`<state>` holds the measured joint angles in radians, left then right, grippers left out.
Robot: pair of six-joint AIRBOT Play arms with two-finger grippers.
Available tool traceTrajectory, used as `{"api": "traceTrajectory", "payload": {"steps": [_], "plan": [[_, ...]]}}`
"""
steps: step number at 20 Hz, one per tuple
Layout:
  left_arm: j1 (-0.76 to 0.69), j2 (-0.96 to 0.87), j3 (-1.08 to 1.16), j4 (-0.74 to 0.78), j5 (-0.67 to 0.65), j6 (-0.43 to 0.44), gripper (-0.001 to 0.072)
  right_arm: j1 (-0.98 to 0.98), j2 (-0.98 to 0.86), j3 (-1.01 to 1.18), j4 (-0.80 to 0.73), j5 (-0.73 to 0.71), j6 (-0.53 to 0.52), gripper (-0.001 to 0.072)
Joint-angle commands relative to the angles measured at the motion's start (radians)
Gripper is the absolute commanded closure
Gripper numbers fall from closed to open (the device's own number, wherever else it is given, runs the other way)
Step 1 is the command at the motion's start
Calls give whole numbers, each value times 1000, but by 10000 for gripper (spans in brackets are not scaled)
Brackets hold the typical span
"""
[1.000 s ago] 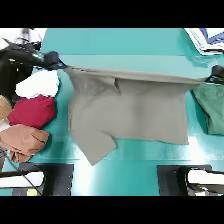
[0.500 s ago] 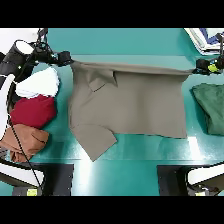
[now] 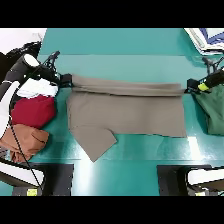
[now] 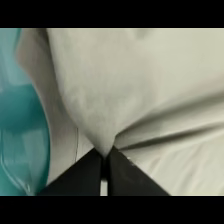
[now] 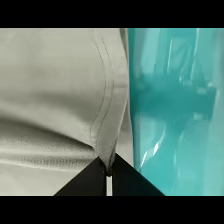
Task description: Fold the shirts.
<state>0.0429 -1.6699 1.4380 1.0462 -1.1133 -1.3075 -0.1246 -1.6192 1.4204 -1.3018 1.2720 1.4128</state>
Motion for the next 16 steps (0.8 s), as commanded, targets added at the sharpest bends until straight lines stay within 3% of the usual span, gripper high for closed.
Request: {"api": "traceTrajectory", "payload": {"steps": [1,2,3,4,6,9,16], "plan": [[0,4,-34,5,-48,-40,414,2,13,-73,66,-4,0,693],[1,7,-34,5,-59,-58,177,2,13,-69,99,5,0,658],[3,13,-33,6,-79,-66,220,2,12,-55,113,25,0,412],[8,25,-34,19,-105,-70,223,2,13,-37,115,63,0,306],[21,71,-35,91,-168,-84,223,-6,24,-3,99,163,-1,306],[21,220,-148,175,-211,-100,223,-40,136,-78,97,170,-8,306],[21,612,-803,-3,-127,-122,223,-89,410,-335,105,123,-8,307]]}}
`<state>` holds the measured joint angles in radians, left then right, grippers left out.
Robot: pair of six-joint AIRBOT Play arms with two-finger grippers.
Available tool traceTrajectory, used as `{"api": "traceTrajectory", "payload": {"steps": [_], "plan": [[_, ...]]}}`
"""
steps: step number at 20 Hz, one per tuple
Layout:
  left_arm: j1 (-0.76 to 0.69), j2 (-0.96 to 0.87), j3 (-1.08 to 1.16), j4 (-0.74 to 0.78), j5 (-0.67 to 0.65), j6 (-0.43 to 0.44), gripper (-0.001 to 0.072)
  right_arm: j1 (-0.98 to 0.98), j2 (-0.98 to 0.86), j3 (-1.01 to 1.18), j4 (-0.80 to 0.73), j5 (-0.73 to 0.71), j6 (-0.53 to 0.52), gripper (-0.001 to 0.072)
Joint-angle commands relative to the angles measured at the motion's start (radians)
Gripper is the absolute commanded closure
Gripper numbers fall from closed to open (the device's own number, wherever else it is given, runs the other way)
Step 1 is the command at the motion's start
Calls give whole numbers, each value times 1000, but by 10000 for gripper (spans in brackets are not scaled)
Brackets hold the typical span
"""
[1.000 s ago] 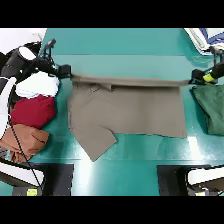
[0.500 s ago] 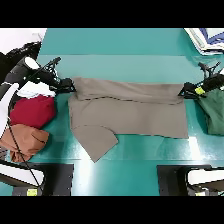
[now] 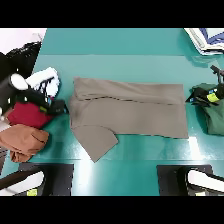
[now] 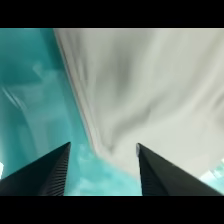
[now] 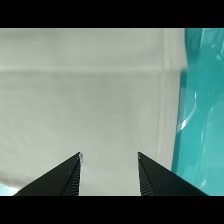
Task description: Fold the shirts.
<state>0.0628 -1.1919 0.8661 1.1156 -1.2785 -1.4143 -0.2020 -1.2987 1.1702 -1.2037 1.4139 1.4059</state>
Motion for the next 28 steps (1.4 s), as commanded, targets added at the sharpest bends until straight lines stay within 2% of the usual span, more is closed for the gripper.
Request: {"api": "traceTrajectory", "payload": {"steps": [1,5,7,11,16,17,18,19,22,25,26,28], "plan": [[2,167,-299,-97,51,-20,223,-12,111,-107,7,-27,-1,307],[1,227,-447,-210,105,18,223,-12,156,-125,9,-31,-1,307],[1,227,-467,-280,147,55,223,-12,174,-125,9,-31,-1,307],[-3,227,-475,-328,222,62,223,-12,203,-125,9,-26,0,307],[-193,226,-474,-359,364,45,225,-12,240,-125,2,-6,0,307],[-206,226,-472,-360,374,28,285,-12,248,-126,-7,11,0,307],[-206,226,-469,-364,369,27,591,-15,253,-127,-29,34,0,307],[-206,226,-467,-365,361,32,676,-25,253,-127,-49,65,0,307],[-206,226,-434,-361,291,57,681,-105,260,-210,-84,116,0,308],[-206,227,-394,-360,251,87,681,-241,290,-389,-80,83,-1,293],[-206,227,-383,-360,252,87,681,-291,287,-450,-80,77,-1,247],[-206,227,-370,-361,261,87,681,-377,261,-542,-69,49,-1,262]]}}
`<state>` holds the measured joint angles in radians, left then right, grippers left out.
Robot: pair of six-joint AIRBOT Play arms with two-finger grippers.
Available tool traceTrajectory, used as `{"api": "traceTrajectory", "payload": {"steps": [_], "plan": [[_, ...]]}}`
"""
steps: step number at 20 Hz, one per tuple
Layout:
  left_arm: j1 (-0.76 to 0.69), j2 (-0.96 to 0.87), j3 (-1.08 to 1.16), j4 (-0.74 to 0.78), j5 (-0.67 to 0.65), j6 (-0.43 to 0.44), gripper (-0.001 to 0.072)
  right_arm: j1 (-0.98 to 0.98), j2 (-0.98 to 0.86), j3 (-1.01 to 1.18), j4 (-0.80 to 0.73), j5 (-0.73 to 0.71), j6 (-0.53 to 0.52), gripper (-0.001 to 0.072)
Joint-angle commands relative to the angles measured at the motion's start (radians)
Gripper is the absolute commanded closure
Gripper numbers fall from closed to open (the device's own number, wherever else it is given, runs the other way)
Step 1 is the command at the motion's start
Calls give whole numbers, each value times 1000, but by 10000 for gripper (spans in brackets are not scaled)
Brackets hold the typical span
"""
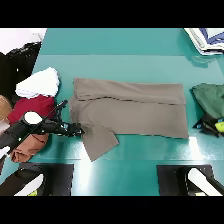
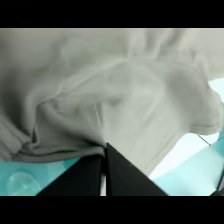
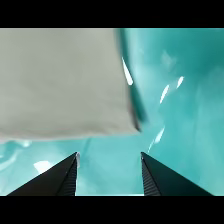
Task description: Fold the shirts.
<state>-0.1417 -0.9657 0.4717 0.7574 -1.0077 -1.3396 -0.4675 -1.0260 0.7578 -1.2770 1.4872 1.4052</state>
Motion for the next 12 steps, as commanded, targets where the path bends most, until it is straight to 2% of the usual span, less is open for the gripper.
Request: {"api": "traceTrajectory", "payload": {"steps": [1,4,6,9,10,12], "plan": [[-2,1,26,-4,-4,12,681,-142,-28,-166,30,-43,-1,264],[-2,1,26,-4,0,12,681,-172,-70,-227,145,-126,-32,313],[-2,1,26,-3,1,12,681,-161,-87,-233,214,-182,-38,313],[-2,1,26,-3,2,12,681,-90,-113,-204,221,-229,-37,315],[-2,1,26,-3,2,12,680,-60,-125,-190,220,-237,-37,354],[-2,1,26,2,-2,12,681,-3,-139,-161,217,-242,-37,529]]}}
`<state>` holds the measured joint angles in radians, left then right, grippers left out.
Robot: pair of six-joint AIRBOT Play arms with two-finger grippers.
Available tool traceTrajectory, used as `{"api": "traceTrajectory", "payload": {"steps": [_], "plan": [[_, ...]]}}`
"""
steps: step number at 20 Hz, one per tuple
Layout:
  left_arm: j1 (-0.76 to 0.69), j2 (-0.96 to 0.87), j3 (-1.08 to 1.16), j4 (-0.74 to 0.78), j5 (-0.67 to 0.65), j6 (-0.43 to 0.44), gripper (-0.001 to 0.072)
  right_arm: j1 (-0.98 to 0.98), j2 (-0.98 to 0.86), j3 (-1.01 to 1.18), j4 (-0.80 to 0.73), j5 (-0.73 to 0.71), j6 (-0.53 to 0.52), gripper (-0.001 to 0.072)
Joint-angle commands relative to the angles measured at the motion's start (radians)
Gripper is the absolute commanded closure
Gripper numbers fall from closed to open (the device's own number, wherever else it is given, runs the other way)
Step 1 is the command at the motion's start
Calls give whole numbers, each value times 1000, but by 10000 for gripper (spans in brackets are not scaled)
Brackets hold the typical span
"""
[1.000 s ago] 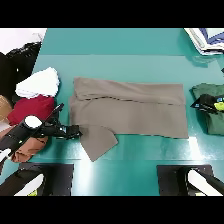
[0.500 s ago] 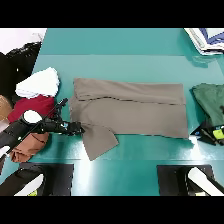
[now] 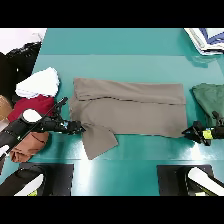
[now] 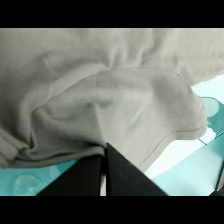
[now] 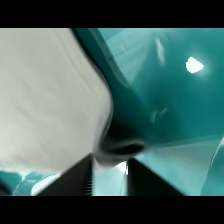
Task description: Fold the shirts.
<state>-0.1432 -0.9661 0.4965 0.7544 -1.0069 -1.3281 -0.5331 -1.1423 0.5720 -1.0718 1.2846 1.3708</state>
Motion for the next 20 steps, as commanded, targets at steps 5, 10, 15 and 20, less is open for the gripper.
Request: {"api": "traceTrajectory", "payload": {"steps": [5,10,15,20], "plan": [[0,42,13,151,-129,-61,684,149,89,67,-155,49,0,694],[0,300,14,256,-338,-212,683,149,330,70,-301,248,1,695],[0,361,112,255,-320,-235,683,190,405,147,-285,254,48,695],[0,118,317,340,-129,-155,682,335,166,379,-284,166,88,695]]}}
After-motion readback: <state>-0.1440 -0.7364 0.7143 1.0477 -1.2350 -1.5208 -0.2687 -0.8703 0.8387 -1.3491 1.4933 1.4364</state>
